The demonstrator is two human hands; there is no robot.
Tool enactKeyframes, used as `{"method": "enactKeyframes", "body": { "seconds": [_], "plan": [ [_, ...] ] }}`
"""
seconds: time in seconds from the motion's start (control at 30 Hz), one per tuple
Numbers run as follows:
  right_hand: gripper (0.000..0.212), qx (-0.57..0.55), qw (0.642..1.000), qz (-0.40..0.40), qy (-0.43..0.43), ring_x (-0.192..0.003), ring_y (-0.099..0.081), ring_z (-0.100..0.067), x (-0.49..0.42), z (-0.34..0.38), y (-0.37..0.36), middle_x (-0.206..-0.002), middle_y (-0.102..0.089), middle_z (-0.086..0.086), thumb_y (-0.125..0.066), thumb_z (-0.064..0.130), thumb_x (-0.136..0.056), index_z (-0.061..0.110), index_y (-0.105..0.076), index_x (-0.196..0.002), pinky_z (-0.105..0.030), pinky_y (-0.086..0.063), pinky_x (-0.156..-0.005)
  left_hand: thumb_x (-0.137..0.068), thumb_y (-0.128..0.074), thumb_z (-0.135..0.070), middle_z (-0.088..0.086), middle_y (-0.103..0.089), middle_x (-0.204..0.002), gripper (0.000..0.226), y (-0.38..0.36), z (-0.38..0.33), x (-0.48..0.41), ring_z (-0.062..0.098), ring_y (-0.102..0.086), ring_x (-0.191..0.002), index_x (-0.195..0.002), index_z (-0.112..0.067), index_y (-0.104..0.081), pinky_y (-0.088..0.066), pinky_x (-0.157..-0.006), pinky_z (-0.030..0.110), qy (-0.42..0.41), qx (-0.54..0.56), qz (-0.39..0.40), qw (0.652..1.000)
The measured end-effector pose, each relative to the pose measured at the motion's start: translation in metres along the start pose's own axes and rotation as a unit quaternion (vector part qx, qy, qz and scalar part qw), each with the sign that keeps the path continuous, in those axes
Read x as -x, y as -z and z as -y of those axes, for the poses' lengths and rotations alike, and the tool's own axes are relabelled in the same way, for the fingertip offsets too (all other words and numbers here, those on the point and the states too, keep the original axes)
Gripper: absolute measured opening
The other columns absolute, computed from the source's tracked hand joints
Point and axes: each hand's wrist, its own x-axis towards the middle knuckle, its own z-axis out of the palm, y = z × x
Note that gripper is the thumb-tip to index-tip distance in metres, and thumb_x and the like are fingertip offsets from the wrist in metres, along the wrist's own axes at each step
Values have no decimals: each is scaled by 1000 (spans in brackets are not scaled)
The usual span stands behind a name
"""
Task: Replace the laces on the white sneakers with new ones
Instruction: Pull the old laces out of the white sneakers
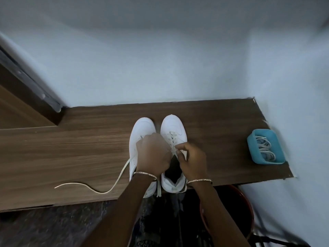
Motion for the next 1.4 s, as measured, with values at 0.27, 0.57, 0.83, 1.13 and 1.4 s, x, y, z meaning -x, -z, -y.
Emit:
{"method": "enactKeyframes", "body": {
  "seconds": [0.27,0.57,0.83,1.13,1.4],
  "plan": [
    [13,-8,999,-15,41,-83,-66,0,0,-10,0,-89,-74,12,-71,9,-86,18,-77,-94,-11,-48,-74,-71,-62,-42,-11,-59,-96,16,-10,4,2,16,-50,-99,-74,-30,-72,-18,-79,32,-53,-46,-53,996],
    [22,54,996,-42,52,-93,-69,-16,6,-6,-12,-102,-75,0,-63,3,-87,14,-76,-101,-29,-54,-87,-90,-57,-33,-4,-62,-102,18,-4,-12,8,22,-52,-108,-93,-27,-73,-30,-87,40,-26,-146,-5,989],
    [21,59,998,-37,7,-97,-69,-21,17,7,-10,-106,-75,-2,-65,3,-88,13,-76,-103,-24,-49,-87,-94,-51,-26,2,-70,-91,18,-6,-24,14,26,-66,-90,-88,-22,-67,-35,-94,43,15,-161,15,987],
    [14,24,998,-54,-18,-86,-69,-16,19,10,-12,-94,-75,1,-67,6,-86,17,-74,-91,-19,-45,-70,-91,-56,-38,1,-69,-95,22,-12,-20,7,25,-64,-93,-91,-22,-71,-35,-85,38,32,-147,8,989],
    [17,45,997,-63,-31,-84,-66,-22,10,8,-16,-86,-70,2,-63,8,-82,24,-65,-77,-38,-54,-76,-90,-57,-37,1,-70,-84,22,-11,-20,8,25,-64,-87,-78,-21,-67,-36,-83,36,51,-93,12,994]
  ]
}}
